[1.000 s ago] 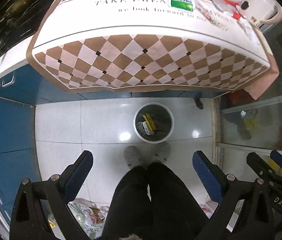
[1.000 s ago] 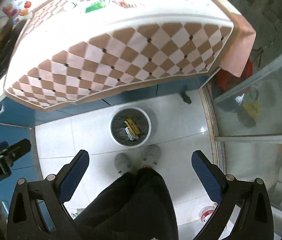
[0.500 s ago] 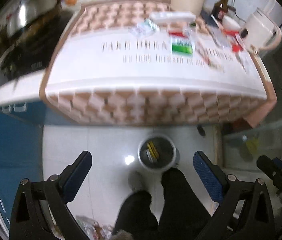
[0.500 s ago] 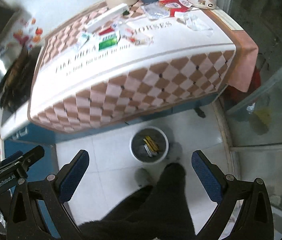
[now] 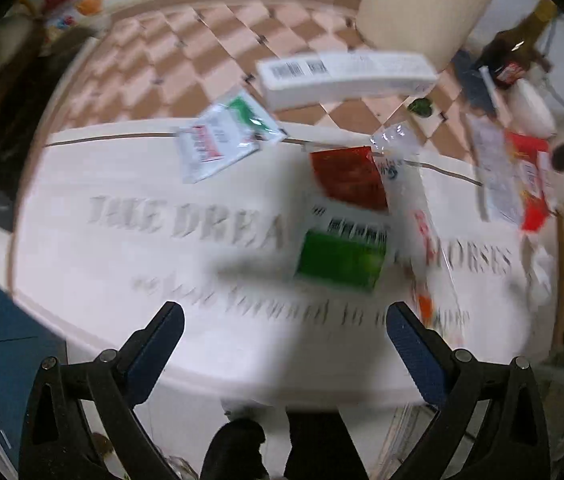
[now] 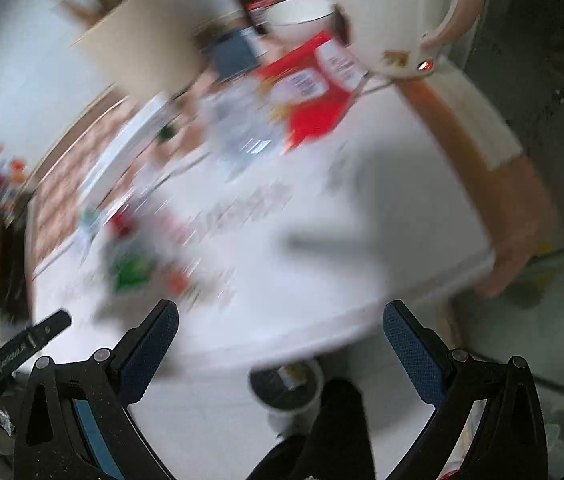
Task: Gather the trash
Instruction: 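Grasp the green medicine sachet with the left gripper while the right grasps the tissue, then lower the sachet and tissue into the grey bin and open both grippers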
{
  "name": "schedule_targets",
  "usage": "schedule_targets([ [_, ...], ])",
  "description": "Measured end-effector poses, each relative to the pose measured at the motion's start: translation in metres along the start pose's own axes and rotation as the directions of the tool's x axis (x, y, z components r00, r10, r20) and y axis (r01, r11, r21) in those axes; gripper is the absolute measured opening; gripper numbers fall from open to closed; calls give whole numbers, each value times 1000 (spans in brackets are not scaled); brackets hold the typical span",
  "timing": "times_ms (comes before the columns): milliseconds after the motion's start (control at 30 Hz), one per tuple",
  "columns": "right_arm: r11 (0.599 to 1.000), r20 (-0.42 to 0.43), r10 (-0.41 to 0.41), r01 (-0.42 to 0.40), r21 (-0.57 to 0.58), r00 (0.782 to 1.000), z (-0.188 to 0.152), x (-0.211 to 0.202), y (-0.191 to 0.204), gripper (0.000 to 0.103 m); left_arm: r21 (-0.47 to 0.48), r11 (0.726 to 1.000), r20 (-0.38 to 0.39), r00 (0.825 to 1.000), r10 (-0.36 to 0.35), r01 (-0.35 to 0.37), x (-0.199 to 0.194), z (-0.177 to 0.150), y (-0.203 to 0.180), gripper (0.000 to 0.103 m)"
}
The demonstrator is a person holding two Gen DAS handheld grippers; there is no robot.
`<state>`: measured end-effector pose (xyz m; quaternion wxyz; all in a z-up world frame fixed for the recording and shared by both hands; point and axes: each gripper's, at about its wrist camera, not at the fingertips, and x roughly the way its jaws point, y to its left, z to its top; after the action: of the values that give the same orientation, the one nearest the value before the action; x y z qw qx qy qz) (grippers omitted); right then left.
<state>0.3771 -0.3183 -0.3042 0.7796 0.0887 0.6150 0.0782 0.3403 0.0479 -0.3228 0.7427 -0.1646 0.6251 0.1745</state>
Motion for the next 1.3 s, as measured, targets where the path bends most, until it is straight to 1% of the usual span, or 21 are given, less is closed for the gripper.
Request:
schedule_targets([
  [100,999,-10,-41,41,24,999,44,31,-24,103,-12,1000,-62,998,-27,27,36,18,-13,101],
  [133,998,-16,-47,47,29,999,51,38,-29,103,-11,999,-71,997,-36,36,44,21,-15,94],
  [167,998,-27,-53,54,36,998,63,50,-36,103,-10,999,-76,996,-43,42,49,22,-16,77],
  [200,997,-37,-58,59,43,998,72,61,-42,103,-12,999,-82,996,-47,46,57,23,-17,68],
  [233,997,-43,-60,62,46,997,75,67,-45,103,-8,999,-68,997,-32,31,56,23,-18,64],
  [267,997,-58,-54,57,46,997,82,78,-48,103,6,1000,-38,999,-26,26,54,22,-20,49],
  [300,998,-66,-49,52,41,997,83,86,-50,103,32,999,-16,1000,18,-17,53,20,-23,41],
  [333,998,-70,-45,47,37,997,83,92,-50,103,39,999,-5,1000,22,-21,51,19,-23,28],
  [367,999,-70,-35,37,30,997,84,98,-49,96,40,999,0,999,32,-32,50,18,-22,12],
  [400,999,-66,-26,28,22,997,84,102,-48,89,44,998,4,999,49,-49,49,17,-20,0],
  [433,1000,-62,-25,25,8,998,82,106,-46,74,43,998,-3,999,37,-37,50,15,-15,0],
  [467,997,-16,-64,64,-34,998,81,104,-40,48,40,999,-5,999,34,-34,49,14,-13,0],
  [500,996,-2,-66,66,-58,998,80,104,-36,28,38,998,-3,999,51,-51,47,12,-9,0],
  [533,996,0,-69,69,-60,998,77,105,-34,11,37,998,9,999,53,-54,42,9,-4,0],
  [733,1000,71,17,-16,-15,997,59,75,-30,7,35,998,92,995,39,-42,-6,-13,19,0],
  [833,998,107,55,-54,-11,993,44,55,-24,7,42,999,142,990,-13,7,-39,-39,34,0],
  [867,997,122,73,-73,-8,990,35,44,-21,7,46,999,152,988,-21,14,-44,-39,34,0],
  [933,995,141,95,-95,-9,985,16,25,-15,7,58,997,189,980,-63,53,-66,-57,51,0],
  [1067,990,186,140,-141,-5,972,-36,-16,1,7,71,989,222,964,-144,132,-86,-65,66,0],
  [1200,985,210,170,-174,-3,963,-100,-47,13,7,111,972,247,942,-228,206,-108,-107,87,0],
  [1300,978,204,202,-207,5,958,-144,-52,19,7,129,964,228,939,-258,233,-110,-140,98,0],
])
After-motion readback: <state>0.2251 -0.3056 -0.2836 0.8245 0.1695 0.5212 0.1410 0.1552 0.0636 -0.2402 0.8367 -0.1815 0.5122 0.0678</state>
